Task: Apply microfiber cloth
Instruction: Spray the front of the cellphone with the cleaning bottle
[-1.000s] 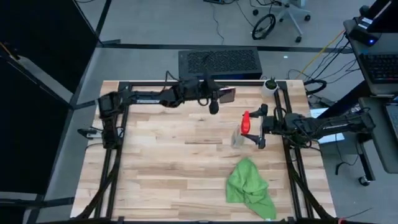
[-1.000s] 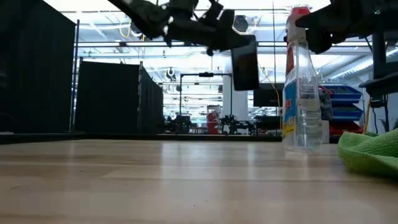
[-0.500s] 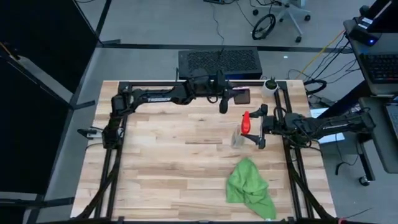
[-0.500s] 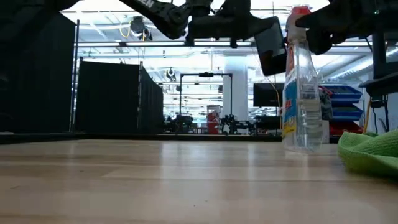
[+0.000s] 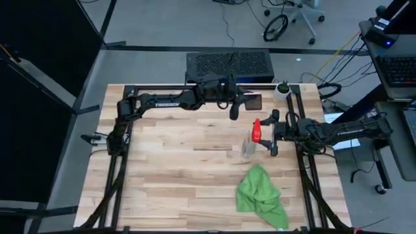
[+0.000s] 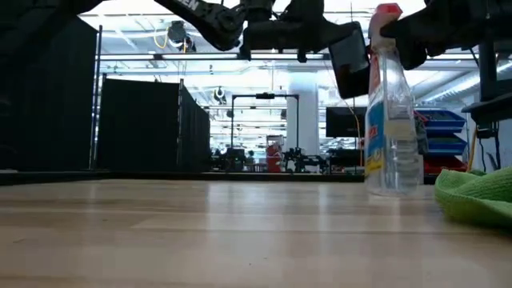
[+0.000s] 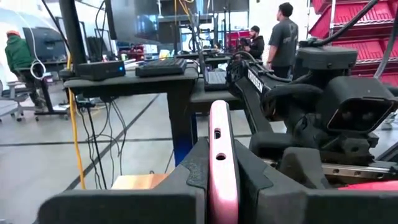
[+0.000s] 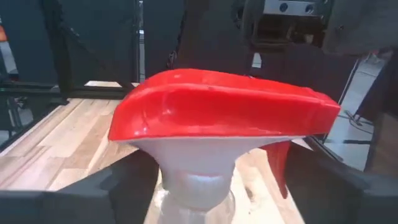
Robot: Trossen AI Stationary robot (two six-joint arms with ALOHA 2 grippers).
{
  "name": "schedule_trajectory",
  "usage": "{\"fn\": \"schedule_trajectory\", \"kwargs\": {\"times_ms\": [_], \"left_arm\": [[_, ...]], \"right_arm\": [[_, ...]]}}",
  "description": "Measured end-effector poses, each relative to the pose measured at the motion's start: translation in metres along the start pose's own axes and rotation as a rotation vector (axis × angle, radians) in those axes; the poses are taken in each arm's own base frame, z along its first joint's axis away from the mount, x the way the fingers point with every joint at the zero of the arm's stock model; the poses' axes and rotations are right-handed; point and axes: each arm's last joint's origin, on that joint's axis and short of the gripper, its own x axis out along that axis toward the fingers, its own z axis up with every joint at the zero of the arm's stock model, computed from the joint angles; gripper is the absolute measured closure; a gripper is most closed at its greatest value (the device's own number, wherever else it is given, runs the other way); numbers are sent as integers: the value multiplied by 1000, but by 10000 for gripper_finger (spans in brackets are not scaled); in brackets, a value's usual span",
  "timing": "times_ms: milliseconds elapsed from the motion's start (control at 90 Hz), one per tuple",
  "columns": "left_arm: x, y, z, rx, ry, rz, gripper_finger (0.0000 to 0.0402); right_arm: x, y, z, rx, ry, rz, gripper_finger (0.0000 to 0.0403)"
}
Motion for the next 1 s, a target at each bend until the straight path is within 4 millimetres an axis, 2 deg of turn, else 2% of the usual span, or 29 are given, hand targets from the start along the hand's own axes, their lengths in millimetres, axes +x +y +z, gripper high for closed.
{"fn": "schedule_trajectory", "kwargs": {"times_ms": [167, 278, 733, 1000], "left_arm": [[0, 0, 0, 1, -1, -1, 386], [0, 0, 0, 1, -1, -1, 386], [0, 0, 3, 3, -25, 1, 386], [2, -6, 9, 22, -80, -14, 386]], "right_arm": [[0, 0, -1, -2, 8, 4, 174], [0, 0, -1, -6, 12, 3, 188], [0, 0, -3, -19, 31, -4, 135], [0, 0, -3, -37, 33, -3, 132]]}}
